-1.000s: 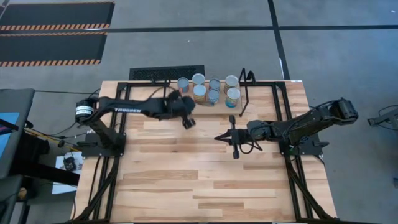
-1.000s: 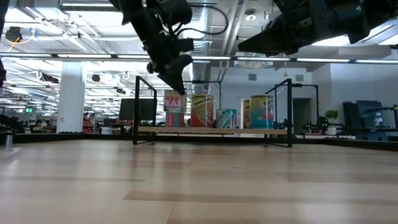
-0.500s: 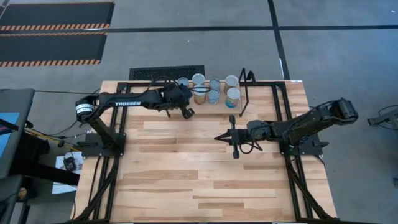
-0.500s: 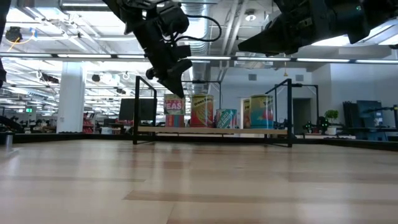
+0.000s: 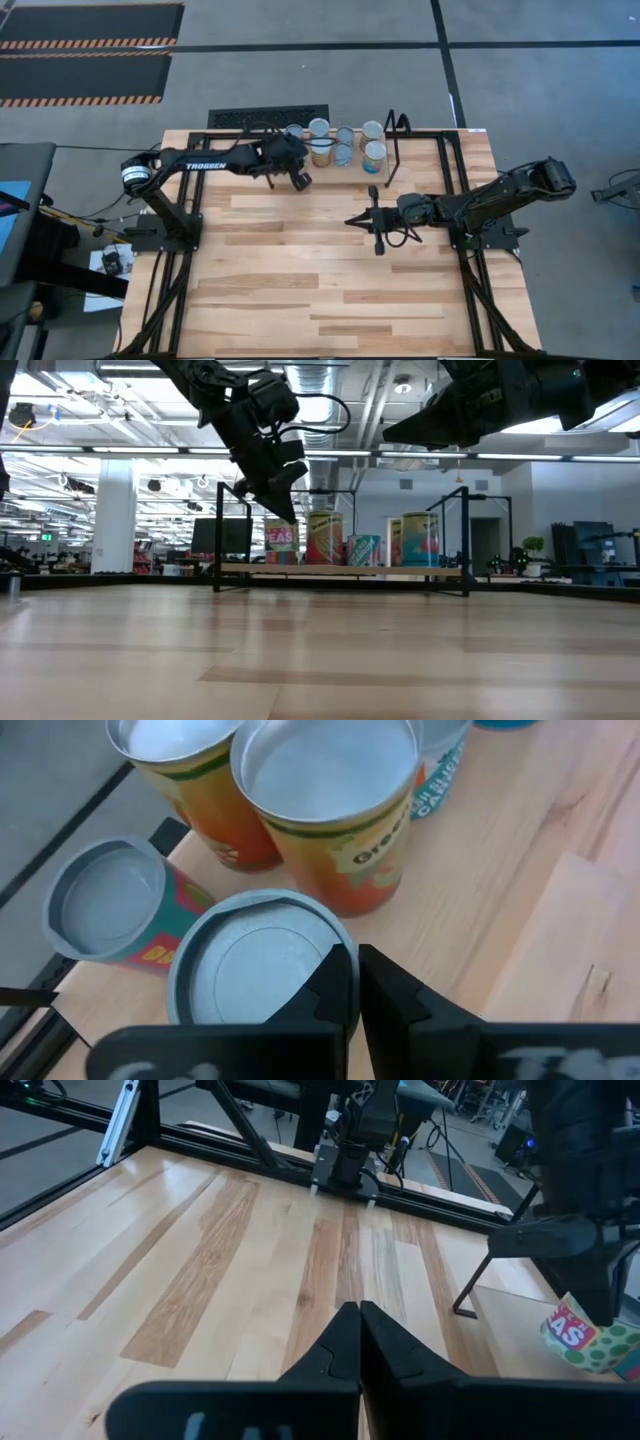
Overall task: Pick and place cans onto a shelf
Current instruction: Put the light green can on the shelf aligned with the blue can
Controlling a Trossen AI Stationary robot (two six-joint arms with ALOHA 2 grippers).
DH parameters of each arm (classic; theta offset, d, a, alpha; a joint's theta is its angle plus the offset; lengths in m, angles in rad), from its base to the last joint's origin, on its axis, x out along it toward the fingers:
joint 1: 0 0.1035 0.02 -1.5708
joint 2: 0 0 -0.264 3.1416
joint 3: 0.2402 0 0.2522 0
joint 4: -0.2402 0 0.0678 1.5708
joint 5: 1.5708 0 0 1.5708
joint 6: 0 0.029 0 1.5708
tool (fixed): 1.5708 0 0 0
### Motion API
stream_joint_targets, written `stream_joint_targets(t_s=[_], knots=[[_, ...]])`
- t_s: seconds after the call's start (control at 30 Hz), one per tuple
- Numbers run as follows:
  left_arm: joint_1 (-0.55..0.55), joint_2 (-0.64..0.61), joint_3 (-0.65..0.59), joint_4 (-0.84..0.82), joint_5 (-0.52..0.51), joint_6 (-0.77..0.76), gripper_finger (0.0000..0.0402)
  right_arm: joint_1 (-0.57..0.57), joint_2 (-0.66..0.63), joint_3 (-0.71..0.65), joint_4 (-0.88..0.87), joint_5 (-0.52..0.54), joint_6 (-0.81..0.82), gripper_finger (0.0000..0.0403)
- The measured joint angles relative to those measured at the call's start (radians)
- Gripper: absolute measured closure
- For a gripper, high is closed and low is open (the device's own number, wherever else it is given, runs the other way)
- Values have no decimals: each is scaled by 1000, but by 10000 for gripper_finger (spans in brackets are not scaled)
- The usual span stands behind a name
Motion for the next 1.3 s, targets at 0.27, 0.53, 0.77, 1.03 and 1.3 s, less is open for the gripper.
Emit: stream_joint_targets(t_s=[0.27, 0.53, 0.77, 1.03, 1.3], knots=[[48, 0, -2, 9, 53, -10, 401, 0, 0, 0, 1, 0, 0, 390], [53, 0, -2, 5, 52, -13, 401, 0, 0, 0, 6, 0, 0, 389], [48, 0, 22, 0, 67, -5, 401, 0, 0, 0, 6, 0, 0, 388], [45, 0, 51, -120, 131, 170, 401, 0, 0, 0, 6, 0, 0, 391], [57, 0, 51, -175, 162, 365, 401, 0, 0, 0, 6, 0, 0, 389]])
